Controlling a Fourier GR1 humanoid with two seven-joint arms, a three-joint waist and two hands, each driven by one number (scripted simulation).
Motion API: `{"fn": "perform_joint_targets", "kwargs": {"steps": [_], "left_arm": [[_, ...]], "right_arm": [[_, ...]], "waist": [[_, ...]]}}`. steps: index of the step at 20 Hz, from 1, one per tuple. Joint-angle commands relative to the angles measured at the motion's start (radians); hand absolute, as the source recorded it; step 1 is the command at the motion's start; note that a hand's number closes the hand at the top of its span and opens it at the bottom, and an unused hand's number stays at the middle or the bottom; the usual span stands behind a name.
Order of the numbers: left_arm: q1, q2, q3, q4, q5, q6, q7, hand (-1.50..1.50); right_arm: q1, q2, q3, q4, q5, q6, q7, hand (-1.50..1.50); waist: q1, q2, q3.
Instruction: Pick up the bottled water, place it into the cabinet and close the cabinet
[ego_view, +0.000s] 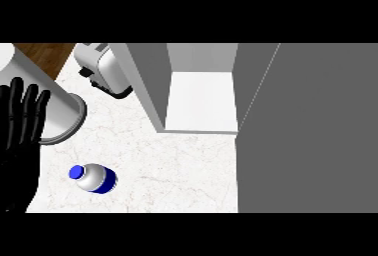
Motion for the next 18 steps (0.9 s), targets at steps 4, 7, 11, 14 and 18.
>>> {"fn": "perform_joint_targets", "kwargs": {"steps": [4,7,11,14,18], "left_arm": [[0.102,0.130,0.084,-0.089,0.317,-0.278,-0.045,-1.50],[0.182,0.160,0.036,0.047,0.430,-0.384,0.033,-1.50],[0.281,0.270,0.135,0.016,0.617,-0.505,0.083,-1.50],[0.352,0.332,0.242,0.034,0.735,-0.609,0.049,-1.50],[0.449,0.348,0.326,-0.040,0.836,-0.644,0.105,-1.50]], "right_arm": [[0.093,0.025,0.023,-0.098,-0.029,0.014,-0.028,-1.50],[0.171,0.032,0.084,-0.072,-0.113,0.060,0.122,-1.50],[0.286,0.034,0.114,-0.207,-0.157,0.065,0.185,-1.50],[0.418,0.023,0.140,-0.305,-0.163,0.086,0.195,-1.50],[0.399,0.028,0.156,-0.368,-0.138,0.057,0.258,-1.50]], "waist": [[-0.022,0.032,-0.021],[-0.035,0.038,-0.023],[-0.029,0.032,-0.020],[-0.030,0.032,-0.020],[-0.020,0.036,-0.020]]}}
